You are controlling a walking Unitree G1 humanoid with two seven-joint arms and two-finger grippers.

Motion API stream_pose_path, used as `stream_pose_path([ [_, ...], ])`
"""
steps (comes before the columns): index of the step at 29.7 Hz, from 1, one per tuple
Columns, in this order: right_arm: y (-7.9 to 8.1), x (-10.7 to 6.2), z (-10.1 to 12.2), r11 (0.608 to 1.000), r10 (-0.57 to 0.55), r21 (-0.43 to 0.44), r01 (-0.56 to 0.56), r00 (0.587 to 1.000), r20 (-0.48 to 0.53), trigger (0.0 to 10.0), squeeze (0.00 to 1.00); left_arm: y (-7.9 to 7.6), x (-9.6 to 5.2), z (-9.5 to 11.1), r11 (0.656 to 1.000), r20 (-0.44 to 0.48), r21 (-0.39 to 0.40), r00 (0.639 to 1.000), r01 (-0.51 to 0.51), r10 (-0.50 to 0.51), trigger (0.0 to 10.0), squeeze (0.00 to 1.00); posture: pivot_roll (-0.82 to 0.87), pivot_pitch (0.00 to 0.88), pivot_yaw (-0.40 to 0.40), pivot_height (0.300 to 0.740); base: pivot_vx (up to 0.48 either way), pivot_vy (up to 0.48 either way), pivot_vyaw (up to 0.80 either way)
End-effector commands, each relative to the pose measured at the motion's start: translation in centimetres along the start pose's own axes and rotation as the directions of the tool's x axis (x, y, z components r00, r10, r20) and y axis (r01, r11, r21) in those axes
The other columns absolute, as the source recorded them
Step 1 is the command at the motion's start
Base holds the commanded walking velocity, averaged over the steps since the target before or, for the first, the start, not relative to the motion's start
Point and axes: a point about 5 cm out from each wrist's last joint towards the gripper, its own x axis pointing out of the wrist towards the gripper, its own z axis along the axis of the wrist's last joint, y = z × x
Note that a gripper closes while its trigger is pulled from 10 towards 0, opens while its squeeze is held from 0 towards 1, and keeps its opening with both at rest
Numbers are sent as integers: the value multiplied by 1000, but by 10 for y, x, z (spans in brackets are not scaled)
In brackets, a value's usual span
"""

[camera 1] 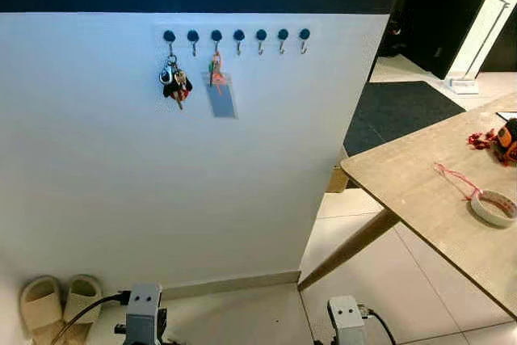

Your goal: Hang keys on a hook

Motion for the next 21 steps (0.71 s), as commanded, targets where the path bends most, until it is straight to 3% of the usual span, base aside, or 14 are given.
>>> stream_pose_path([
  [1,-2,-1,-2,1000,-7,-3,7,1000,-12,10000,0,-4,-1,-6,1000,-26,-17,1000,7,-7,10000,0,59,18,-41,740,-270,0,0],
  [21,-1,-2,-6,1000,-9,9,9,1000,-16,10000,0,1,-2,-6,1000,-39,-4,999,8,-8,10000,0,71,26,-25,740,-271,0,0],
])
